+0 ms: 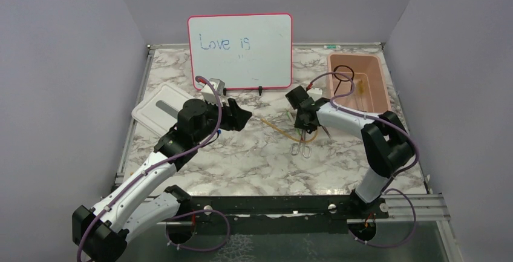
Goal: Organize the chemistry lab equipment
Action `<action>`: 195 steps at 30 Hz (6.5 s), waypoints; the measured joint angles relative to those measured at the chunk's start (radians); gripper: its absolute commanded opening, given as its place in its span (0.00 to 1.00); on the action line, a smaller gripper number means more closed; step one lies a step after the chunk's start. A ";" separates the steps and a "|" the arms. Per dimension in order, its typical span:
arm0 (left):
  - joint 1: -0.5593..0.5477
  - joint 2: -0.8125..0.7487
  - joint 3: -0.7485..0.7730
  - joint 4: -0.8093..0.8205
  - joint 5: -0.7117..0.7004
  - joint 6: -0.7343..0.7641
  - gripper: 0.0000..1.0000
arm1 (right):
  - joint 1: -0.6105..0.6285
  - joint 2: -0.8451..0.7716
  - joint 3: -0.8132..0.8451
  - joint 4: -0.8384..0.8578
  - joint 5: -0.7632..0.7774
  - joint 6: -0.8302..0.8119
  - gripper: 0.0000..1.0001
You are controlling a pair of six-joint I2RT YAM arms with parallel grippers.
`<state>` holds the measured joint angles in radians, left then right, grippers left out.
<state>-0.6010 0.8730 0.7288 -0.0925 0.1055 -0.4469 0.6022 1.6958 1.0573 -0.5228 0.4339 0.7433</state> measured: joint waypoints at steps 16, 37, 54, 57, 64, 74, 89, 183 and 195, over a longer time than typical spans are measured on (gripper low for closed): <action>0.000 0.000 0.000 0.000 -0.001 0.000 0.70 | -0.027 0.030 -0.063 0.103 0.000 0.104 0.00; 0.004 0.000 0.000 -0.003 -0.002 0.001 0.70 | -0.065 -0.318 0.103 0.066 0.022 -0.264 0.00; 0.004 -0.012 0.000 0.003 0.005 -0.007 0.70 | -0.563 -0.319 0.290 0.184 -0.122 -0.748 0.01; 0.004 -0.011 0.000 0.012 0.023 -0.023 0.70 | -0.619 -0.269 0.290 0.187 -0.200 -0.832 0.00; 0.004 0.005 -0.001 0.053 0.074 -0.063 0.70 | -0.707 -0.144 0.294 0.169 -0.335 -0.924 0.01; 0.004 0.010 -0.003 0.094 0.097 -0.081 0.70 | -0.723 0.001 0.276 0.181 -0.433 -0.963 0.01; 0.004 0.041 -0.005 0.095 0.097 -0.084 0.70 | -0.723 0.050 0.162 0.215 -0.403 -0.967 0.12; 0.004 -0.031 -0.024 0.043 -0.044 -0.042 0.71 | 0.048 0.189 0.184 0.094 -0.147 -0.535 0.08; 0.004 -0.031 -0.024 0.043 -0.044 -0.042 0.71 | 0.048 -0.040 0.190 0.075 -0.135 -0.547 0.08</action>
<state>-0.5968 0.8425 0.7044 -0.0498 0.0616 -0.4889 0.6506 1.6554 1.2469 -0.4477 0.2989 0.1959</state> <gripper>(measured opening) 0.705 0.136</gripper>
